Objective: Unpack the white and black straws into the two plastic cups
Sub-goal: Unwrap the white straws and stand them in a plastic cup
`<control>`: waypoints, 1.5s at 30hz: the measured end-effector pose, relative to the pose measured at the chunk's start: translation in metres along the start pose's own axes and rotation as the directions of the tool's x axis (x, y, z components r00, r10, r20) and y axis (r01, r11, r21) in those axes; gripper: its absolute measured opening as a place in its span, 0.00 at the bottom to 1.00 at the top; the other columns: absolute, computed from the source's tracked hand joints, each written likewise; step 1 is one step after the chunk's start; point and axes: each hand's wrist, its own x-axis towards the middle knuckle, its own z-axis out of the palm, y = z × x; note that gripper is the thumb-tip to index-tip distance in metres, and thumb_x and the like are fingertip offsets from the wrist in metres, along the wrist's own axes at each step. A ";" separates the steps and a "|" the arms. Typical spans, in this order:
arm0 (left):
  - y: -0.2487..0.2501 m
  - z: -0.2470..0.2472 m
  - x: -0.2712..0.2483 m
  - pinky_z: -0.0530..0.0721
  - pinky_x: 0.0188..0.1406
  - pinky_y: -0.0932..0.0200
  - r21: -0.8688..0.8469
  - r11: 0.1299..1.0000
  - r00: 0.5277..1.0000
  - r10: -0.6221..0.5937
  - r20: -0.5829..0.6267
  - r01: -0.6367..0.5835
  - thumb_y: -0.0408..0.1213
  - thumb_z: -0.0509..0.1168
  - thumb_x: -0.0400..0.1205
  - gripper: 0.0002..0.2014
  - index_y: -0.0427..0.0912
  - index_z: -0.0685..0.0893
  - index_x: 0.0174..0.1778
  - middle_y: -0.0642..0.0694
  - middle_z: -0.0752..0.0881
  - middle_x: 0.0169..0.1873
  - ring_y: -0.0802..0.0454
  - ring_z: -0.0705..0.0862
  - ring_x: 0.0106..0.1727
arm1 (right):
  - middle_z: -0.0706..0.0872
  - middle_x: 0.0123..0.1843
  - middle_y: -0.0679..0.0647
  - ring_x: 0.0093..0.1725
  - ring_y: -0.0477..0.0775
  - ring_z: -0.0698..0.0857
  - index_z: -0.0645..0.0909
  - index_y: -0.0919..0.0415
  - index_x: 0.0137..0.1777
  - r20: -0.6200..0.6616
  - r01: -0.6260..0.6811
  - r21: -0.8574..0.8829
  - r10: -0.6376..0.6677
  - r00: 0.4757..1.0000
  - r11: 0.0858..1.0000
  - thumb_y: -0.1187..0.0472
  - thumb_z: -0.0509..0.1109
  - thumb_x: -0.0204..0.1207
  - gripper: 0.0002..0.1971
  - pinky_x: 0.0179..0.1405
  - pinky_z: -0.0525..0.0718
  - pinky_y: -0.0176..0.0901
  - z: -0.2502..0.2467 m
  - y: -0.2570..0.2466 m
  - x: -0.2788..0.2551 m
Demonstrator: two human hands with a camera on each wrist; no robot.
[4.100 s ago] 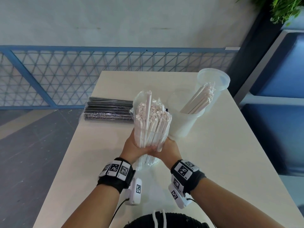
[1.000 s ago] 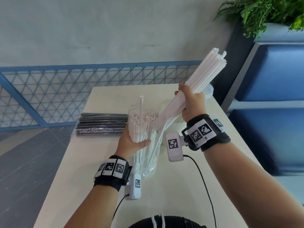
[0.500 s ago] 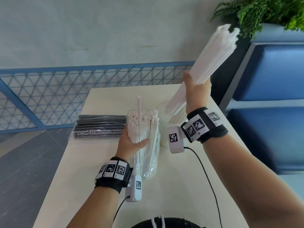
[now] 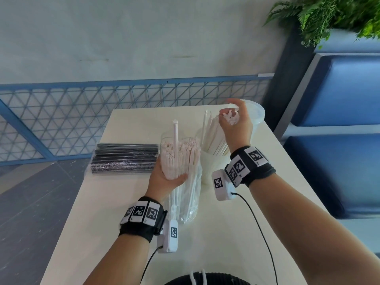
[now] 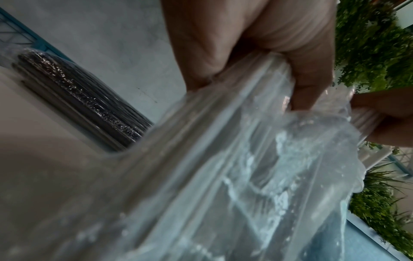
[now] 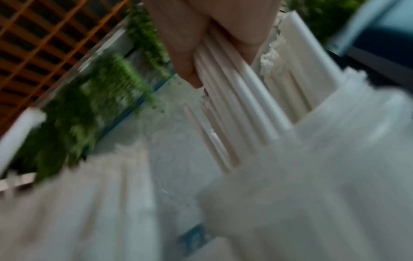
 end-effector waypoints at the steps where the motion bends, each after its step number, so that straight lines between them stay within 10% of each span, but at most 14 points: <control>1: -0.001 0.000 0.001 0.80 0.66 0.45 0.008 1.000 1.000 -0.002 0.000 0.002 0.30 0.81 0.63 0.37 0.46 0.74 0.67 0.48 0.85 0.58 0.50 0.83 0.61 | 0.85 0.48 0.46 0.51 0.40 0.82 0.81 0.54 0.55 0.027 0.064 -0.138 -0.061 0.998 0.988 0.66 0.69 0.72 0.13 0.64 0.77 0.42 -0.001 0.003 0.000; 4: -0.001 -0.001 0.001 0.80 0.65 0.45 0.029 1.000 1.000 -0.001 0.000 0.001 0.30 0.80 0.63 0.36 0.46 0.74 0.67 0.48 0.85 0.57 0.50 0.83 0.61 | 0.73 0.71 0.50 0.73 0.54 0.70 0.82 0.45 0.56 0.015 0.091 -0.539 -0.098 0.995 0.838 0.51 0.72 0.70 0.14 0.76 0.56 0.60 -0.006 0.016 -0.002; 7: -0.001 -0.002 0.001 0.81 0.64 0.44 0.021 1.000 1.000 -0.009 0.000 0.009 0.30 0.80 0.64 0.35 0.44 0.75 0.67 0.46 0.86 0.57 0.49 0.84 0.60 | 0.59 0.79 0.54 0.71 0.51 0.67 0.73 0.43 0.67 -0.050 -0.055 -0.393 0.038 0.998 0.918 0.46 0.77 0.64 0.30 0.71 0.66 0.51 -0.015 0.021 -0.008; 10: -0.001 -0.002 0.002 0.81 0.64 0.43 0.005 1.000 1.000 -0.022 0.007 0.021 0.29 0.80 0.64 0.35 0.44 0.75 0.66 0.45 0.86 0.56 0.48 0.84 0.59 | 0.59 0.78 0.57 0.62 0.43 0.67 0.66 0.47 0.73 0.051 -0.078 -0.268 0.095 0.994 0.960 0.52 0.80 0.64 0.38 0.60 0.68 0.36 -0.014 0.023 -0.011; 16: -0.002 -0.004 0.002 0.80 0.65 0.41 0.007 1.000 0.999 -0.020 0.030 0.020 0.37 0.83 0.58 0.41 0.43 0.74 0.68 0.45 0.86 0.58 0.49 0.84 0.61 | 0.72 0.70 0.59 0.60 0.58 0.79 0.71 0.61 0.67 0.118 -0.069 -0.373 0.121 0.986 0.925 0.66 0.76 0.66 0.29 0.53 0.71 0.34 -0.008 0.030 -0.002; 24: -0.003 -0.002 0.004 0.80 0.65 0.45 0.024 1.000 1.000 -0.012 0.008 0.012 0.30 0.81 0.63 0.35 0.47 0.75 0.65 0.49 0.86 0.56 0.50 0.84 0.60 | 0.79 0.63 0.59 0.56 0.53 0.79 0.73 0.62 0.67 0.224 0.123 -0.358 -0.043 0.974 0.925 0.68 0.72 0.69 0.25 0.59 0.81 0.46 0.001 0.003 0.016; 28: -0.002 -0.003 0.003 0.80 0.64 0.47 0.020 1.000 1.000 0.002 0.014 -0.002 0.30 0.80 0.63 0.35 0.47 0.75 0.65 0.49 0.86 0.56 0.51 0.84 0.60 | 0.68 0.73 0.56 0.69 0.55 0.71 0.74 0.50 0.67 0.284 0.238 -0.432 -0.119 0.951 0.870 0.54 0.80 0.63 0.31 0.72 0.68 0.51 -0.003 -0.004 0.005; 32: 0.000 -0.003 0.002 0.81 0.64 0.47 -0.001 1.000 1.000 -0.005 0.023 0.005 0.26 0.79 0.63 0.34 0.46 0.74 0.63 0.51 0.86 0.53 0.52 0.84 0.58 | 0.78 0.61 0.56 0.55 0.43 0.77 0.78 0.60 0.61 0.140 0.381 -0.161 -0.361 0.922 0.911 0.58 0.75 0.70 0.19 0.59 0.75 0.27 -0.002 -0.018 -0.028; 37: -0.002 -0.007 -0.002 0.81 0.64 0.46 -0.003 1.000 0.999 0.004 0.053 -0.004 0.34 0.82 0.60 0.39 0.46 0.75 0.67 0.48 0.86 0.58 0.52 0.84 0.61 | 0.77 0.61 0.49 0.52 0.45 0.81 0.73 0.56 0.67 0.460 0.111 -0.130 -0.039 0.887 0.985 0.52 0.76 0.69 0.27 0.48 0.81 0.26 0.010 0.000 -0.077; 45: -0.004 -0.013 -0.007 0.82 0.61 0.52 0.008 1.000 0.994 0.000 0.107 -0.001 0.29 0.81 0.60 0.39 0.44 0.74 0.67 0.48 0.86 0.58 0.57 0.85 0.59 | 0.79 0.65 0.49 0.58 0.44 0.78 0.72 0.55 0.70 0.484 -0.038 -0.160 0.112 0.868 0.986 0.52 0.79 0.65 0.34 0.55 0.79 0.35 0.018 0.007 -0.090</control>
